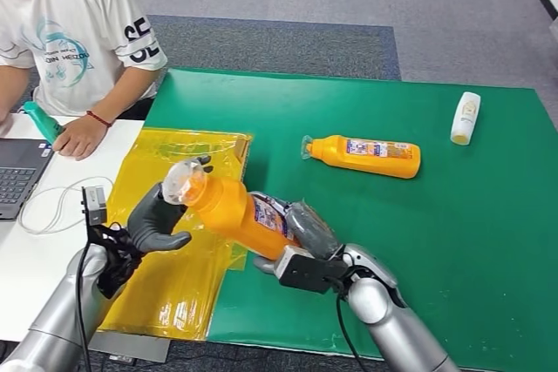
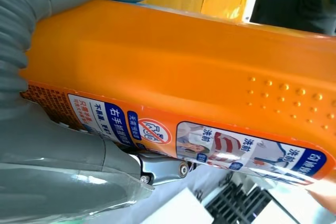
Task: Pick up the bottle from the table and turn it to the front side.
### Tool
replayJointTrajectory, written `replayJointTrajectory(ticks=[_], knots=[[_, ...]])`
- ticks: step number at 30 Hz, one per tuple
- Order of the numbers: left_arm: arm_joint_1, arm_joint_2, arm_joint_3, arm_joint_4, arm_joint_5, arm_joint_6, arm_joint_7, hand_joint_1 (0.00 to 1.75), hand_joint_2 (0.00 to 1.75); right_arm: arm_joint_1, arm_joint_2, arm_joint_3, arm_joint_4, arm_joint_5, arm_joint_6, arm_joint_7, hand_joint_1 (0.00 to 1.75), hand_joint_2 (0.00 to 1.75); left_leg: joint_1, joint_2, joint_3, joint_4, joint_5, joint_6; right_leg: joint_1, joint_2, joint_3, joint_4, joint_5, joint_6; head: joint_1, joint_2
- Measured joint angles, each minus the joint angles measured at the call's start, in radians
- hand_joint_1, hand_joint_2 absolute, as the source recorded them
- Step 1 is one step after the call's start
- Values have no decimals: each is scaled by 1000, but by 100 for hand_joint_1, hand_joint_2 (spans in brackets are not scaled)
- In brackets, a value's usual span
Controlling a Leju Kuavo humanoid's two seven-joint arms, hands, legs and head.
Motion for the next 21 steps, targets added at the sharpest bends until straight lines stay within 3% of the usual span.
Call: replayJointTrajectory(ticks=[7,21], knots=[[2,3,-8,-18,14,22,7,0,175,9,19,1,-15,89,-62,26,175,175,0,0,0,0,0,0,0,0,0,0,0,0,0,0],[-31,-25,-20,-26,32,22,15,0,175,20,49,1,-22,128,-59,35,175,175,0,0,0,0,0,0,0,0,0,0,0,0,0,0]])
